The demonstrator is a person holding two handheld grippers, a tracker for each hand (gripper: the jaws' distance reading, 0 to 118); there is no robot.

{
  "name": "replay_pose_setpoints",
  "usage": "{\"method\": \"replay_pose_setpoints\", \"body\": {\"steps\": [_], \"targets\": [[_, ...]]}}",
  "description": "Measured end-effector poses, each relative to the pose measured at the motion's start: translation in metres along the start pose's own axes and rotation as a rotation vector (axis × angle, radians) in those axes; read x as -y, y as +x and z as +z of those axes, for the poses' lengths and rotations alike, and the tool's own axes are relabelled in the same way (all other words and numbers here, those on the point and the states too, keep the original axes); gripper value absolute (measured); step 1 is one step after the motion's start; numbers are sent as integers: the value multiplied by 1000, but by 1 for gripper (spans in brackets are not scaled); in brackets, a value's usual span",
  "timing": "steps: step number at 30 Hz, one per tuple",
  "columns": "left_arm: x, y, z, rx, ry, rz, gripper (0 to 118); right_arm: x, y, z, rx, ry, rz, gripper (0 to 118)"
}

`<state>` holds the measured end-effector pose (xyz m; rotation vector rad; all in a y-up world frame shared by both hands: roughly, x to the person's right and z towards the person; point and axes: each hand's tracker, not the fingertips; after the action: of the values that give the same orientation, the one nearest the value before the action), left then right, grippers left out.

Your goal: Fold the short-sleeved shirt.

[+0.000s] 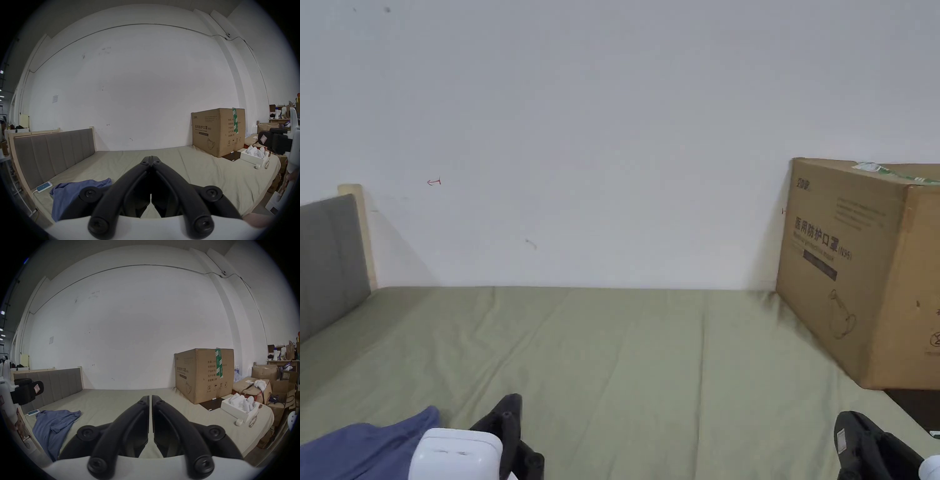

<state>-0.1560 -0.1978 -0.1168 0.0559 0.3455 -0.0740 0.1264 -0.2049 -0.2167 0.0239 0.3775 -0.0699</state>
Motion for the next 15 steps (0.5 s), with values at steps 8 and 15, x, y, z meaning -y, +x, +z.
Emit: {"method": "replay_pose_setpoints", "body": {"steps": [8, 15], "targets": [[5, -96, 35, -281, -61, 11, 0, 1, -69, -36, -211, -103, -63, 4], [17, -166, 96, -525, -105, -8, 0, 5, -159, -49, -466, -105, -25, 4]]}}
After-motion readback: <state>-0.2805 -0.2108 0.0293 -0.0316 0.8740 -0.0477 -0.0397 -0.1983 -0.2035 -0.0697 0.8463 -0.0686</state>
